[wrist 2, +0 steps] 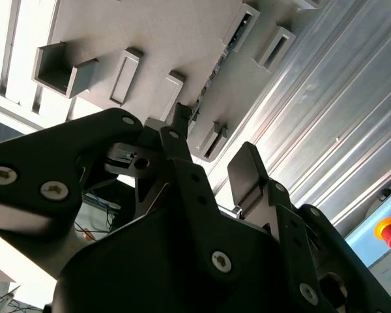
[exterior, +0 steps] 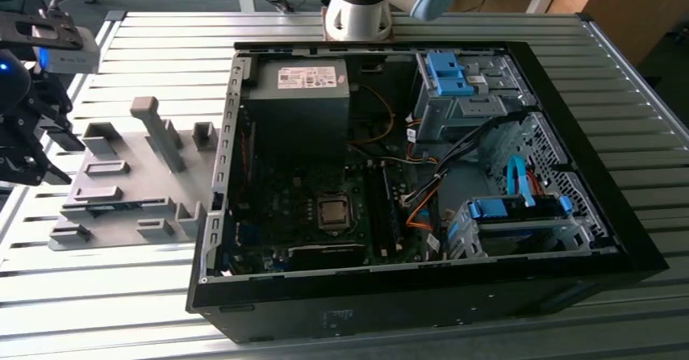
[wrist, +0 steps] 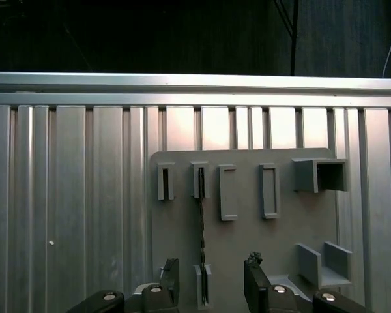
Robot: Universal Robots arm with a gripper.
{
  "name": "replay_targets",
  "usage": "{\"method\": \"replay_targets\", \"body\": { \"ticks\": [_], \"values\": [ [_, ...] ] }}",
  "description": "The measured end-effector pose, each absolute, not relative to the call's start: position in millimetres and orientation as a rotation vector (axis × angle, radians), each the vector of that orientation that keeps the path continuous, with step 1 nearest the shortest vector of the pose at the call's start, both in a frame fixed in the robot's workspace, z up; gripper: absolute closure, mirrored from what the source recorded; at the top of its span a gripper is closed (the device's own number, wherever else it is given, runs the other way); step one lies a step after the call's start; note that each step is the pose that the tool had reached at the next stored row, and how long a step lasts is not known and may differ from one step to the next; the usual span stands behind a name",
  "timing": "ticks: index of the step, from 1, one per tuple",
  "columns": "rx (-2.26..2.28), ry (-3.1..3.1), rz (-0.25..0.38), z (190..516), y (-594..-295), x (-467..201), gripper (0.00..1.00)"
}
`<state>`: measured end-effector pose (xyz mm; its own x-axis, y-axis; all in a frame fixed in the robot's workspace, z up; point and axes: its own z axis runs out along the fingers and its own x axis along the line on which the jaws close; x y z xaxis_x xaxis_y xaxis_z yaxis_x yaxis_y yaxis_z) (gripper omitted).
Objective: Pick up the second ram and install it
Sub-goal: 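Pick up the second ram and move it above second insertion slot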
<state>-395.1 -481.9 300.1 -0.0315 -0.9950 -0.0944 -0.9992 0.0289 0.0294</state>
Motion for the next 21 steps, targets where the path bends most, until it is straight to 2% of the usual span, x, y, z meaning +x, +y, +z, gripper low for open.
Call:
{"method": "replay_targets", "body": {
  "ticks": [10, 21],
  "values": [
    [-2.145, 2.229, 0.129, 284, -482, -395, 0.48],
    [-2.145, 2.229, 0.129, 283, -482, -396, 0.48]
  ]
}}
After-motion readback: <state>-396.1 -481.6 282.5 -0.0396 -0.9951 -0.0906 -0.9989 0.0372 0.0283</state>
